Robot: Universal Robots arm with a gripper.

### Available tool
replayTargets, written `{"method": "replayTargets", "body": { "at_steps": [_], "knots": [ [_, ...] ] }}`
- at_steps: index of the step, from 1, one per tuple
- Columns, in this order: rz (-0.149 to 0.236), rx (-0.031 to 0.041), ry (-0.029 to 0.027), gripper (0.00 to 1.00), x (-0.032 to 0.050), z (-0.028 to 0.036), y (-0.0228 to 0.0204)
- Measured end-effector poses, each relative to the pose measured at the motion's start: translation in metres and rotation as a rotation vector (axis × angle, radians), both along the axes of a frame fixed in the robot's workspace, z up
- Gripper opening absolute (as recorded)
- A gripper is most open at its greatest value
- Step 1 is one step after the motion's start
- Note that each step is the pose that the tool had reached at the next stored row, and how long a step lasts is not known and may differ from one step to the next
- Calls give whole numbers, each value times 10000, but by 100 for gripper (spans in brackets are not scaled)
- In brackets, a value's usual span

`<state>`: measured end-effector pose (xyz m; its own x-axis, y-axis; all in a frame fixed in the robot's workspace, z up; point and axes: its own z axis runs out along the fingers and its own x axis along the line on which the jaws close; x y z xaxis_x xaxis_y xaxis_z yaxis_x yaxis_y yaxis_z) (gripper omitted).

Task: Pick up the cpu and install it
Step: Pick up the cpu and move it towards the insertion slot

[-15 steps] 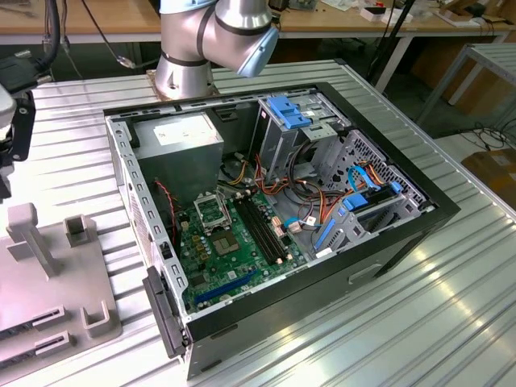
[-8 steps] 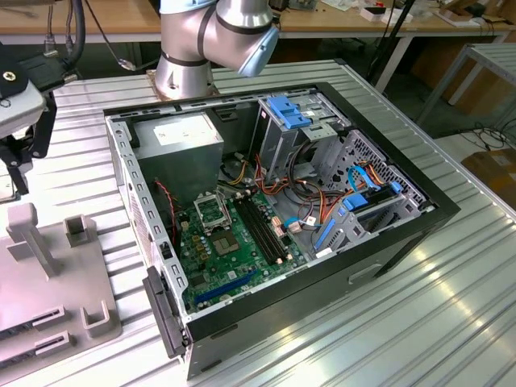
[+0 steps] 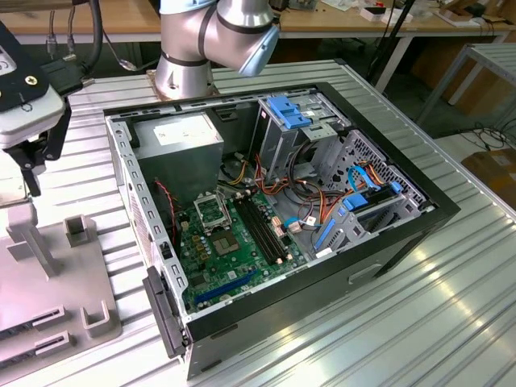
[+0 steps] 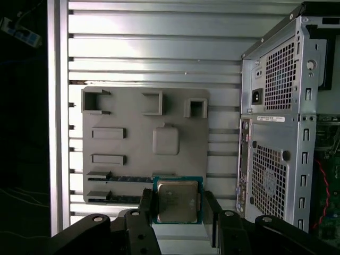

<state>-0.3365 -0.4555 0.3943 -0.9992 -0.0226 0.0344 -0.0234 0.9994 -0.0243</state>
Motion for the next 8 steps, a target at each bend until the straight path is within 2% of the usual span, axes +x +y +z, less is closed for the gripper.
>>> {"method": "replayTargets", "body": {
  "at_steps": [8],
  "knots": [
    [-1, 1, 39, 47, 189, -1, -6]
  ]
}}
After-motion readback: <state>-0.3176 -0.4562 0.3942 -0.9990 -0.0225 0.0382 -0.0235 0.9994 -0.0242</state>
